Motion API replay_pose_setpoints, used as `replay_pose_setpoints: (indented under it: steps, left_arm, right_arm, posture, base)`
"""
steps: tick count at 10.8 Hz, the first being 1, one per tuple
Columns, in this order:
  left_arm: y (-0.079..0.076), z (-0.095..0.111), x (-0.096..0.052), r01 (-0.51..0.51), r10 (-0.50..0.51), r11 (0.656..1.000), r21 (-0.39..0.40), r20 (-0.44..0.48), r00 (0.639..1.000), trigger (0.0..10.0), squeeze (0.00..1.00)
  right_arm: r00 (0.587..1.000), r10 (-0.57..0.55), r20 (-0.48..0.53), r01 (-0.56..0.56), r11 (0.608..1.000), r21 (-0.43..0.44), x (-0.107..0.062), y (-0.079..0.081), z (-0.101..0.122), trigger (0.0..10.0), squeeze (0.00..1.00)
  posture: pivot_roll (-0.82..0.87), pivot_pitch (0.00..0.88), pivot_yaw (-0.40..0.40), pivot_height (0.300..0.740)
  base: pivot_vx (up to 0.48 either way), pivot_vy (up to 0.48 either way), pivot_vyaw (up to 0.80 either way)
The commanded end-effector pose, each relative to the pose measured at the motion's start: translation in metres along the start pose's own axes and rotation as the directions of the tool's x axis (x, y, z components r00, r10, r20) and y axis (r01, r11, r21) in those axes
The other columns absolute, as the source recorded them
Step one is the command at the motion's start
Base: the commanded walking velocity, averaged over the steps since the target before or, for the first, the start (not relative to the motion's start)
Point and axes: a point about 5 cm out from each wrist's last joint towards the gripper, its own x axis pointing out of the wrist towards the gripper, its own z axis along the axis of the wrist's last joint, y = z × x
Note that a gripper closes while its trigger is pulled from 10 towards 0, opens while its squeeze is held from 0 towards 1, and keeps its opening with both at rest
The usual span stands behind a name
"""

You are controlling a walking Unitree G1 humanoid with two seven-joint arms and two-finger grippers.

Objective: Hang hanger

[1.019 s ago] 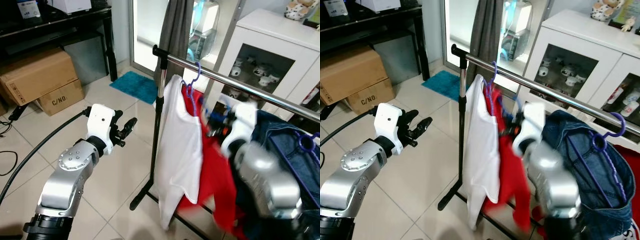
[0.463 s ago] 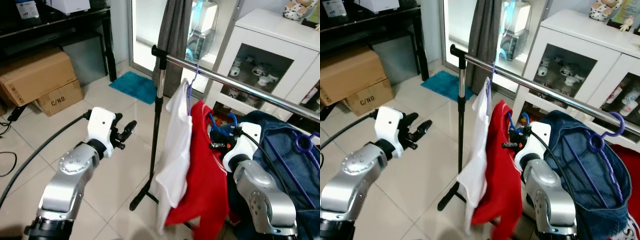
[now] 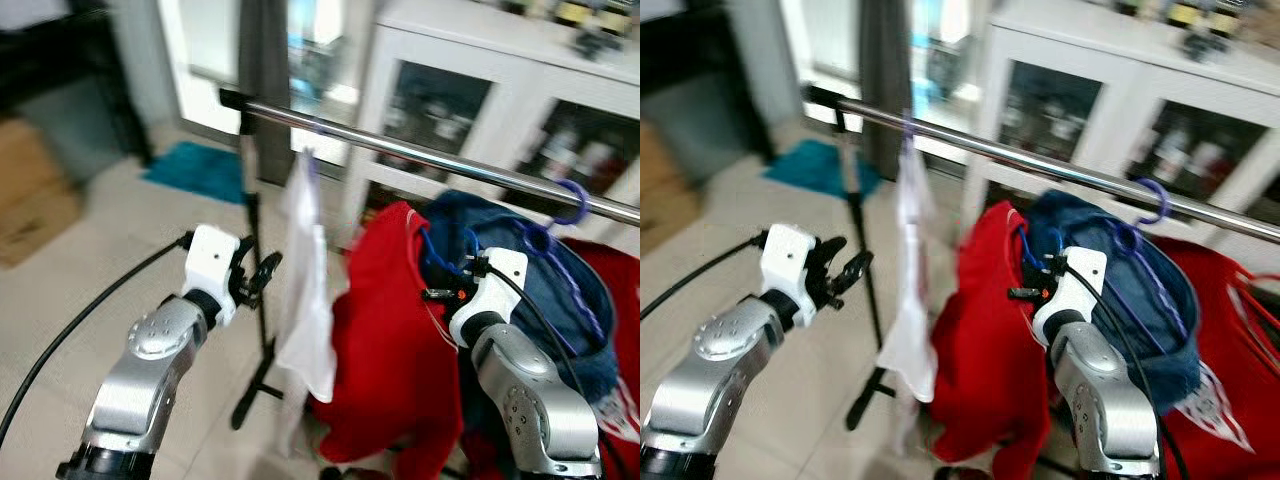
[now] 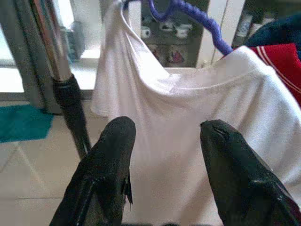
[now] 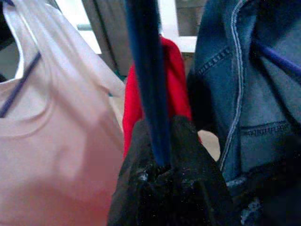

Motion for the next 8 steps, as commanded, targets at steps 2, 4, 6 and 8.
replay_pose_setpoints:
  steps: [2,4,6,8]
  left_arm:
    - [0.0012,0.0045,-0.0012,-0.007,0.006,1.0,0.012,0.014,1.0,10.0,0.0]
    - [0.0012,0.0038,-0.0005,-0.011,0.01,1.0,0.011,0.014,1.0,10.0,0.0]
    - [0.0009,0.0045,0.0025,-0.005,0.005,1.0,0.012,0.014,1.0,10.0,0.0]
    - [0.0041,0.0052,0.0039,-0.005,0.005,1.0,0.022,0.011,1.0,10.0,0.0]
  right_arm:
    - [0.999,0.026,0.025,-0.025,0.999,-0.035,-0.0003,0.0033,0.0082,4.3,0.0]
    - [0.999,0.033,0.016,-0.033,0.998,-0.048,-0.0004,0.0045,0.0075,10.0,0.0]
    - [1.0,0.009,0.01,-0.009,0.999,-0.045,0.0027,0.0015,0.0075,10.0,0.0]
    - [1.0,0.001,0.01,-0.001,0.999,-0.046,0.0039,0.0019,0.0075,10.0,0.0]
  posture:
    - [-0.03,0.0,-0.083,0.74]
    - [-0.04,0.0,-0.082,0.74]
    - [-0.03,0.0,-0.079,0.74]
    - [-0.03,0.0,-0.071,0.74]
  base:
    - [-0.326,0.0,-0.31]
    - [-0.304,0.0,0.0]
    - [-0.302,0.0,0.0]
    - [-0.294,0.0,0.0]
